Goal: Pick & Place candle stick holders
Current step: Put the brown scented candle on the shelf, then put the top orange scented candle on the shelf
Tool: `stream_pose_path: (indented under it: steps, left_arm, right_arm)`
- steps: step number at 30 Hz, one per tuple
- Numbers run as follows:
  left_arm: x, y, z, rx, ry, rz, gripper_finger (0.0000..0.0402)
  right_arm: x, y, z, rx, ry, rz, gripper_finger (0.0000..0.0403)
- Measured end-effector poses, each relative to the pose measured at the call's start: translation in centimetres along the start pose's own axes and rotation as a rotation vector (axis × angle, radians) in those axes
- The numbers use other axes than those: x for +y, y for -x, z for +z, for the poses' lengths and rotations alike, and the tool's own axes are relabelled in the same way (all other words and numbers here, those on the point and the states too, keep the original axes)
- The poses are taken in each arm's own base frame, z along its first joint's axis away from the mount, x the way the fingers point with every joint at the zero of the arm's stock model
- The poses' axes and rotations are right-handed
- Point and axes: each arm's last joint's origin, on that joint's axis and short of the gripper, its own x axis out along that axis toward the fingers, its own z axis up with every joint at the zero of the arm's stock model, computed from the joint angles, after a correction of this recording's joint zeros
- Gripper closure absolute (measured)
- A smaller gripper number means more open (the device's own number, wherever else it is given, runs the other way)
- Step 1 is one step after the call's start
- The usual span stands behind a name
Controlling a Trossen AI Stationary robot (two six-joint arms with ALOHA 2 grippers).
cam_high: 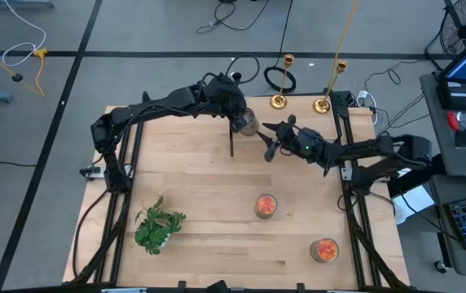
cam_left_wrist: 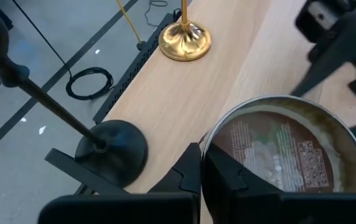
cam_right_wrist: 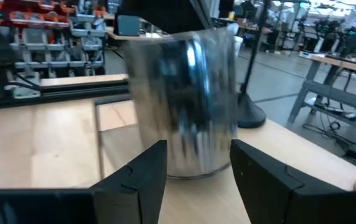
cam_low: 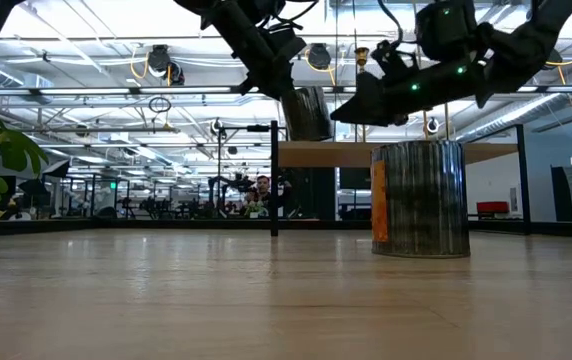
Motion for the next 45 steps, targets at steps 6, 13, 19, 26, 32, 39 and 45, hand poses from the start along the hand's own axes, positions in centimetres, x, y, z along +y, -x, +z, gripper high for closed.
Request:
stream_pose_path:
  steps: [6, 13, 19, 26, 32, 39, 45]
  left_arm:
    - [0.0, 0.0, 0.1, -0.007, 0.001, 0.001, 0.0368]
    - [0.0, 0.0, 0.3, -0.031, 0.003, -0.002, 0.0363]
    - [0.0, 0.0, 0.8, -0.079, -0.016, -0.001, 0.0362]
    - [-0.3, 1.3, 1.1, -0.105, -0.067, -0.007, 0.0362]
    - [-0.9, 6.6, 1.9, -0.163, -0.085, -0.100, 0.0362]
    - [-2.7, 13.2, 1.4, -0.204, -0.179, -0.175, 0.0362]
    - [-4.9, 16.3, -1.9, -0.318, -0.251, -0.266, 0.0362]
  right_arm:
    - [-0.4, -0.8, -0.9, -0.004, -0.008, -0.021, 0.0232]
    - [-0.6, -1.2, -1.3, -0.006, -0.010, -0.032, 0.0232]
    - [-0.5, -1.1, -1.2, -0.009, -0.009, -0.029, 0.0232]
    - [0.6, 0.7, 0.4, 0.026, 0.009, 0.037, 0.0232]
    - [2.4, 4.4, 2.0, 0.107, 0.052, 0.167, 0.0232]
    - [5.8, 8.8, 2.1, 0.235, 0.027, 0.431, 0.0232]
    - [8.7, 10.5, 1.2, 0.315, -0.039, 0.599, 0.0232]
